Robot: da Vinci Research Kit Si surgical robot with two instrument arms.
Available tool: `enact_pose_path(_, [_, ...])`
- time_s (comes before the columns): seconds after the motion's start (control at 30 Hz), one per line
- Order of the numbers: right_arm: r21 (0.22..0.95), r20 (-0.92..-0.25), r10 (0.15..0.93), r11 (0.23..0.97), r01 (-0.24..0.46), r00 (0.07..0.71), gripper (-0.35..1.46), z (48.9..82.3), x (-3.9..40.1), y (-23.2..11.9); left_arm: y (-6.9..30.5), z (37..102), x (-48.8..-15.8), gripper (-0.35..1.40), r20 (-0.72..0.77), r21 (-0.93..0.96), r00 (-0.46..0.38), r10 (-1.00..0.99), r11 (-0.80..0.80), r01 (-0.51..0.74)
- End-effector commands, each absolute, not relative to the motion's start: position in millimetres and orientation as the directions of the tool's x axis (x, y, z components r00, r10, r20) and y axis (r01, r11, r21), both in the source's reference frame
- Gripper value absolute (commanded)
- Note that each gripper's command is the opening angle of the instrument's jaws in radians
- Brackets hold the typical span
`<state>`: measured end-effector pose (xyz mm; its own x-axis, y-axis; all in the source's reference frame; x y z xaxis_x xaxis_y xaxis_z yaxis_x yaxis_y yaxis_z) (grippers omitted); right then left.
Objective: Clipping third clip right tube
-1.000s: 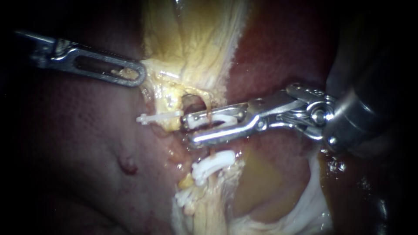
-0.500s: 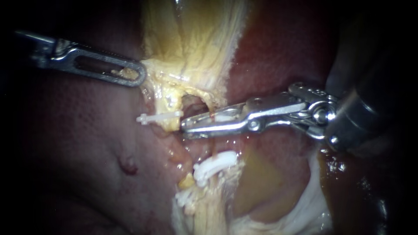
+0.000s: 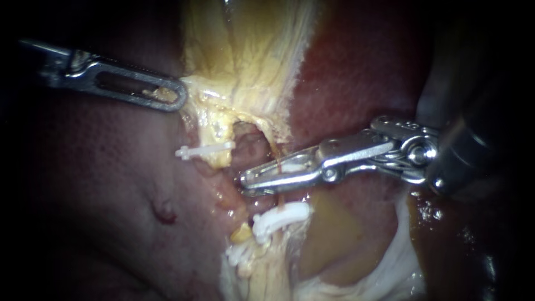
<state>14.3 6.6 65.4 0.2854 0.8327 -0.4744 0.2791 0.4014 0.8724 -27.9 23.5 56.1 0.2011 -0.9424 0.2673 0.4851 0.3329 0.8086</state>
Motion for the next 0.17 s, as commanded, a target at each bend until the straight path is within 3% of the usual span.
enact_pose_path(0.03, [0.873,-0.474,0.833,0.401,0.278,0.285,-0.35,65.4,14.3,6.7,23.5,56.1,-27.9,-0.35,0.267,0.809,0.201,-0.942,0.333,0.485])
enact_pose_path(0.17, [0.873,-0.474,0.833,0.401,0.278,0.284,-0.35,65.4,14.3,6.7,23.5,56.1,-27.9,-0.35,0.267,0.809,0.201,-0.942,0.333,0.485])
